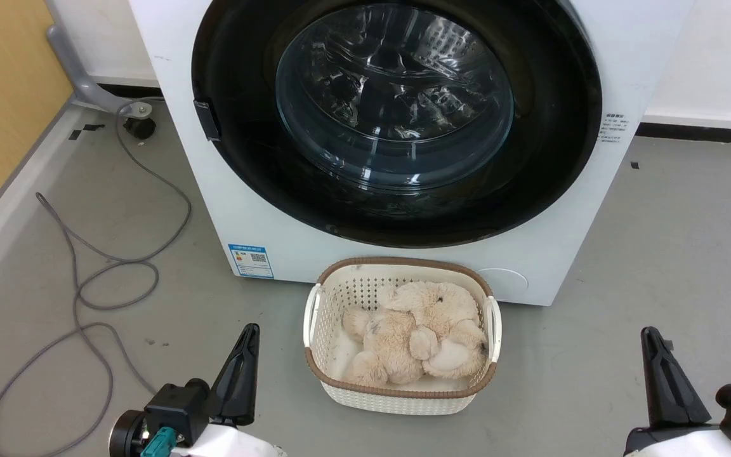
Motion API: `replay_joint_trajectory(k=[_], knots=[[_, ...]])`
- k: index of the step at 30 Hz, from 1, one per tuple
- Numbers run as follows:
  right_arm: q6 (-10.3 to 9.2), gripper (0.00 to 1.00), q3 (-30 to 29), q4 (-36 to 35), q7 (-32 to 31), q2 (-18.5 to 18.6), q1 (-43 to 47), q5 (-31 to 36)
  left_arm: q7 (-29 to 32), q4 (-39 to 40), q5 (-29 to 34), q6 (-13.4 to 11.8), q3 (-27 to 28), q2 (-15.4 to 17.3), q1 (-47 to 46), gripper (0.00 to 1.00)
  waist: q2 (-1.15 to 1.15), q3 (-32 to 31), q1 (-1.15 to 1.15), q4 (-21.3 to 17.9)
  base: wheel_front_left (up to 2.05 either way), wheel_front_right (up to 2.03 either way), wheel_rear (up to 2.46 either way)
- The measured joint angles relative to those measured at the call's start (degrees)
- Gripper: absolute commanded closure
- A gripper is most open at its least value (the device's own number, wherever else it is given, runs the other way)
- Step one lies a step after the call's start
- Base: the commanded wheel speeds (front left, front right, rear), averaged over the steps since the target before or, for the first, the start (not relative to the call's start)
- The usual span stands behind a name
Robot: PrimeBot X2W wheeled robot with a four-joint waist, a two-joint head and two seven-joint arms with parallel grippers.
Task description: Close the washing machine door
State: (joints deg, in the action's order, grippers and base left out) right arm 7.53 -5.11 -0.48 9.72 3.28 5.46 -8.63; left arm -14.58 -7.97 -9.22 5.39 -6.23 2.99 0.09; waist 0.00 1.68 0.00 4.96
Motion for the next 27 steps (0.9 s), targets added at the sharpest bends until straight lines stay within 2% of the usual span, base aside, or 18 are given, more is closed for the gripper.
replay_joint_trajectory(k=[27], knots=[[0.00,1.00,1.04,0.01,-2.08,0.00,-0.42,1.58,3.05,1.62,1.65,-0.78,1.31,-0.02,0.00,1.00,0.00,-0.38,0.00,-1.13,0.00,0.00,0.00]])
